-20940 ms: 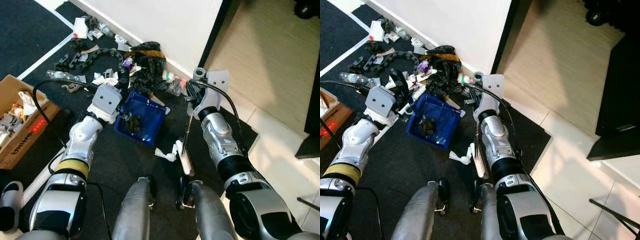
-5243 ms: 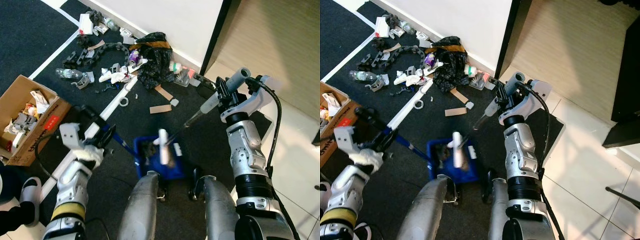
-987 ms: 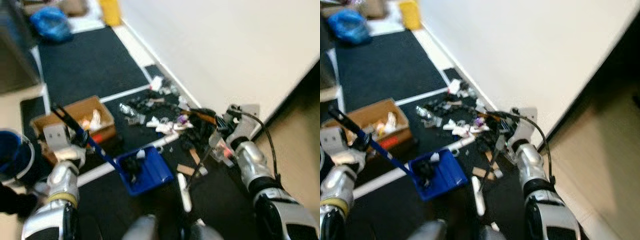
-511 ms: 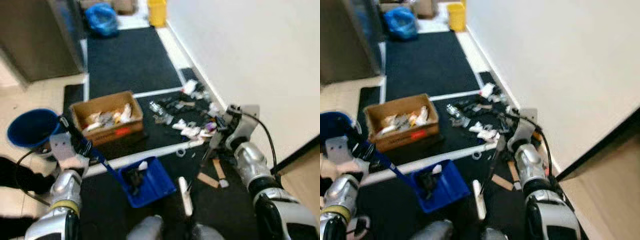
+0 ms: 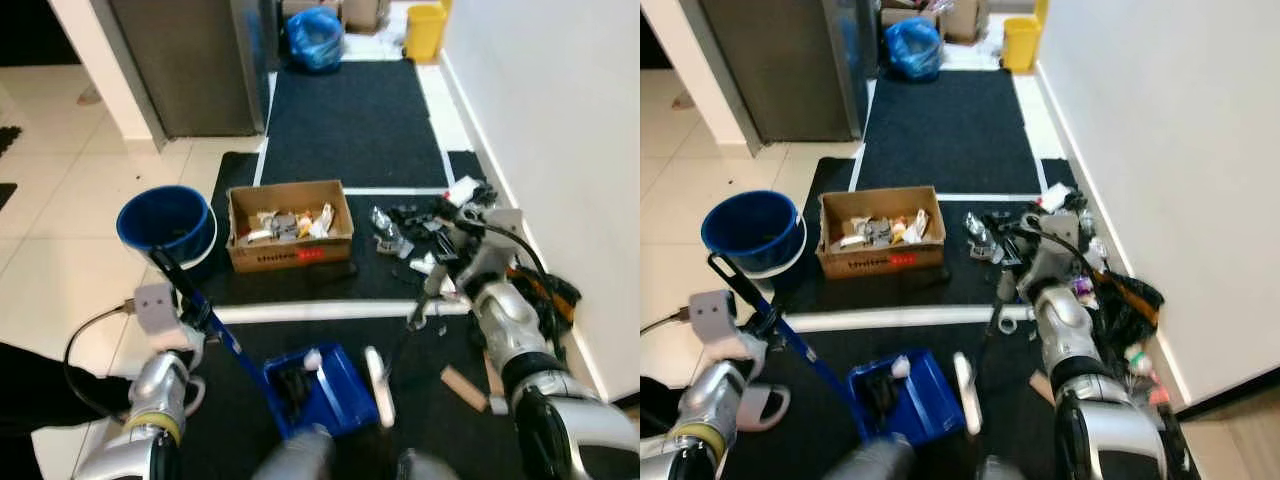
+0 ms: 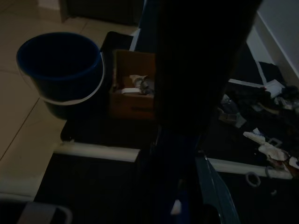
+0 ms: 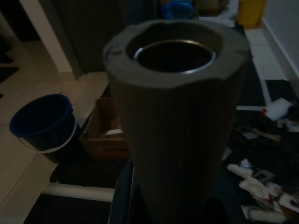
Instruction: Sweep floor
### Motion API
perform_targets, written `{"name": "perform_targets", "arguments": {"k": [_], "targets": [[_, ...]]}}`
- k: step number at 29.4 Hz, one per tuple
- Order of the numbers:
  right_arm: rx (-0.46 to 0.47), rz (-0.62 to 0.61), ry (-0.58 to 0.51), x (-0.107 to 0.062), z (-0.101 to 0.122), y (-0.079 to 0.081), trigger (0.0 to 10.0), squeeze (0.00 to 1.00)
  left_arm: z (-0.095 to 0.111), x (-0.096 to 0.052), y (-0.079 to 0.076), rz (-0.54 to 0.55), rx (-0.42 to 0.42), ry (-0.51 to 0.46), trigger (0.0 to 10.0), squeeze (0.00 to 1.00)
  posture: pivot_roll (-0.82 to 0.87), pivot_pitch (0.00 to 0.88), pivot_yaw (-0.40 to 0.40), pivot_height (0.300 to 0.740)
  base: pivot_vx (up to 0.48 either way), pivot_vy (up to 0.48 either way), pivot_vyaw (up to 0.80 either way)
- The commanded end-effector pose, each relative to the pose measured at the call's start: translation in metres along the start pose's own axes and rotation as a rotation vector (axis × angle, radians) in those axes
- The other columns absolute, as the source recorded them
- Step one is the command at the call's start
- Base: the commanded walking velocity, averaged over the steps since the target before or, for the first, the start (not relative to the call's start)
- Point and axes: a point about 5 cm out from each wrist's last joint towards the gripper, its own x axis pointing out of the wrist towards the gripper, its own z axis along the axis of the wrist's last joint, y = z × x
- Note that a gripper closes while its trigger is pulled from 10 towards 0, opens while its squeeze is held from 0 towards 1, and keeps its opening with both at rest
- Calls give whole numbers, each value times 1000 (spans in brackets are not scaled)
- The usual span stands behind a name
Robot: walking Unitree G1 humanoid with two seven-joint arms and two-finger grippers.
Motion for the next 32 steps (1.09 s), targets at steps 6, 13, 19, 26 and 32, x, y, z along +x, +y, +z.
{"name": "perform_targets", "arguments": {"k": [6,13,19,26,32], "targets": [[5,0,-28,3,6,2,10000,0,23,9,2,-2,23,-78,10000,0,164,0,-22,740,0,0,794],[10,0,-30,4,6,4,10000,0,22,11,-1,-1,19,-64,10000,0,164,0,-20,740,0,0,794],[13,-8,-28,3,5,3,10000,0,18,10,-2,-3,10,-41,10000,0,163,0,-17,740,0,0,792],[33,-74,-10,4,3,-3,10000,0,18,10,-2,-9,5,-44,10000,0,164,0,-18,740,0,0,227],[45,-76,-14,4,4,-3,10000,0,20,11,-2,-16,3,-45,10000,0,167,0,-21,740,129,0,0]]}}
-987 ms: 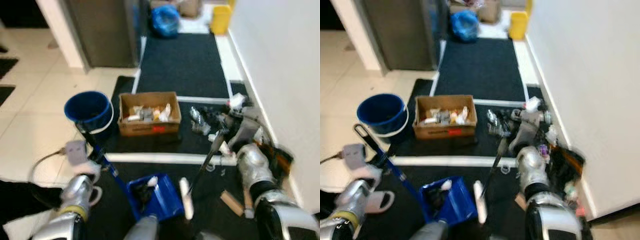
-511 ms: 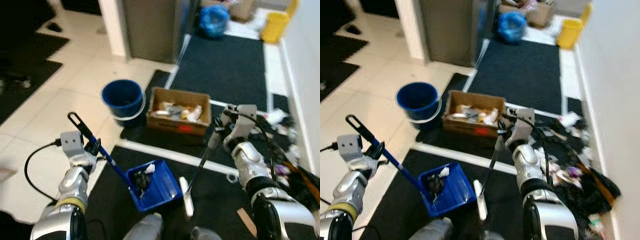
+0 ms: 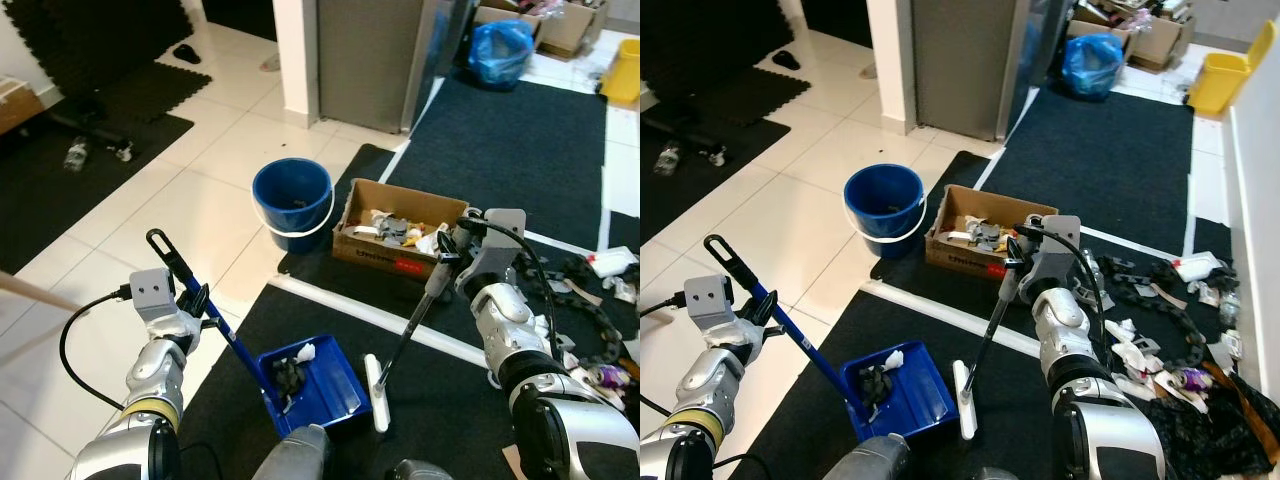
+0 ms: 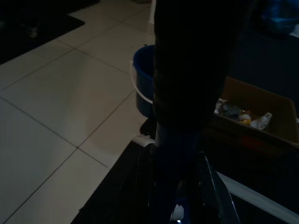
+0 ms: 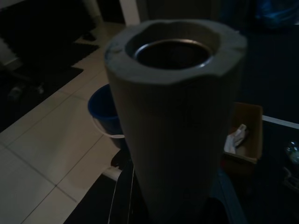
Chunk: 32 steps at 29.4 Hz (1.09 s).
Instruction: Sweep floor
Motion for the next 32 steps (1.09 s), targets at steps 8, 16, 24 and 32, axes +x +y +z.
{"name": "perform_targets", "arguments": {"k": [8,16,24,32], "targets": [[22,-36,-6,1,3,-5,10000,0,7,5,-4,-25,-1,-17,10000,0,162,0,-19,740,272,0,0],[32,-51,-16,1,6,-9,10000,0,8,8,-8,-45,1,-15,10000,0,153,0,-22,740,287,0,0],[39,-50,-17,3,7,-7,10000,0,7,8,-11,-58,4,-9,10000,0,154,0,-25,740,296,0,0],[33,-56,23,3,3,-8,10000,0,5,9,-13,-70,7,-3,10000,0,155,0,-26,740,301,0,-600]]}}
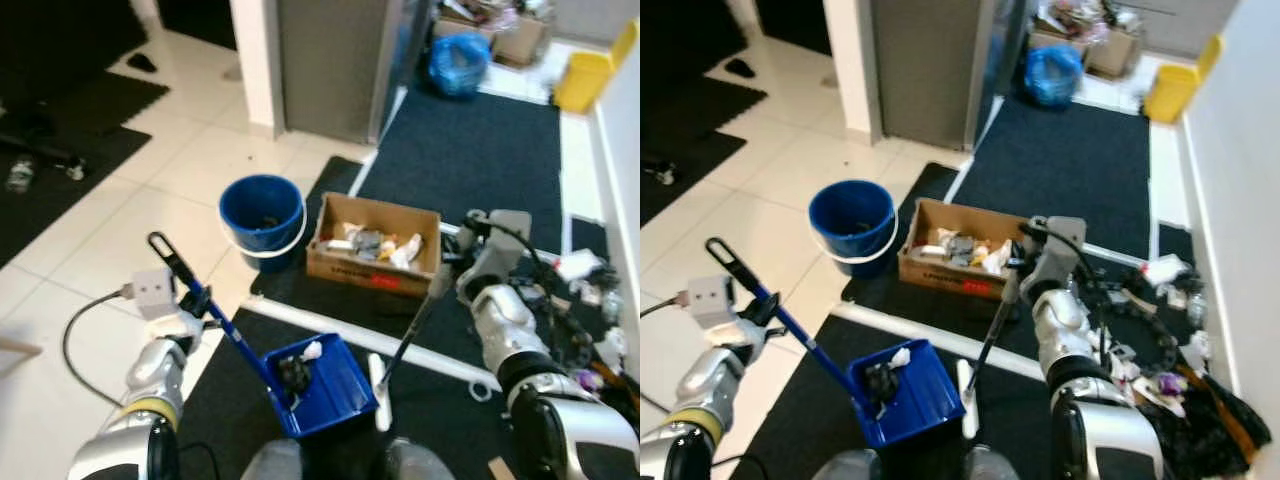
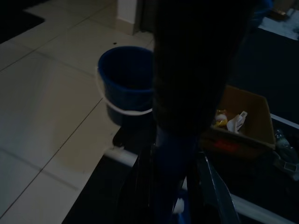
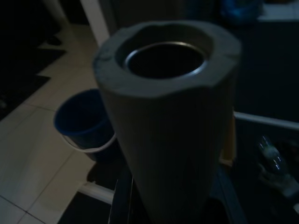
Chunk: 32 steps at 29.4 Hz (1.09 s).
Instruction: Sweep floor
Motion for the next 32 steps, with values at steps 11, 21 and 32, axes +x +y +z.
{"name": "perform_targets", "arguments": {"k": [11,21,32], "targets": [[20,-48,-2,0,2,-8,10000,0,13,9,-8,-54,24,-37,10000,0,158,0,-18,740,300,0,-740],[14,-122,-20,-3,7,-22,10000,0,59,21,-13,-130,78,-218,10000,0,172,1,-15,740,301,0,-240],[-42,-299,-6,-12,16,-60,10000,0,112,25,-34,-268,155,-432,10000,0,184,6,-7,740,304,0,0]]}}
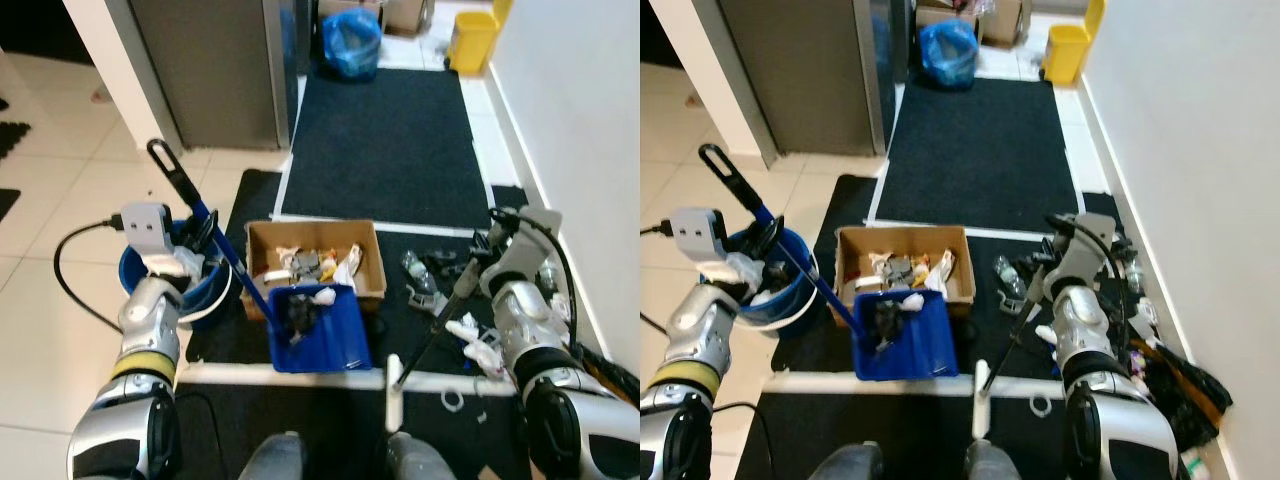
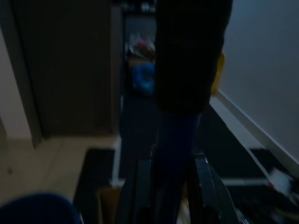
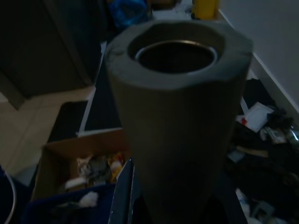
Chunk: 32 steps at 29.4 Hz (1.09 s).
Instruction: Sweep floor
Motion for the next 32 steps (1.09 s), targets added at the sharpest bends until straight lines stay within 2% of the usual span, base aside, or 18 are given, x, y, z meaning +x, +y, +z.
{"name": "perform_targets", "arguments": {"k": [1,6,11,18,32], "targets": [[-25,-83,-4,0,5,-18,10000,0,20,5,1,-22,24,-83,10000,0,190,8,-6,740,304,0,0],[-56,-142,-24,0,13,-30,10000,0,38,8,2,-34,48,-141,10000,0,195,10,-5,740,307,0,0],[-100,-145,-22,1,15,-28,10000,0,50,11,5,-22,40,-178,10000,0,197,8,-8,740,308,0,-160],[-121,-147,-15,1,14,-27,10000,0,50,11,7,-9,39,-177,10000,0,195,11,-9,740,310,0,-800],[-134,-120,4,0,5,-19,10000,0,51,17,3,-4,27,-164,10000,0,184,6,-12,740,311,0,0]]}}
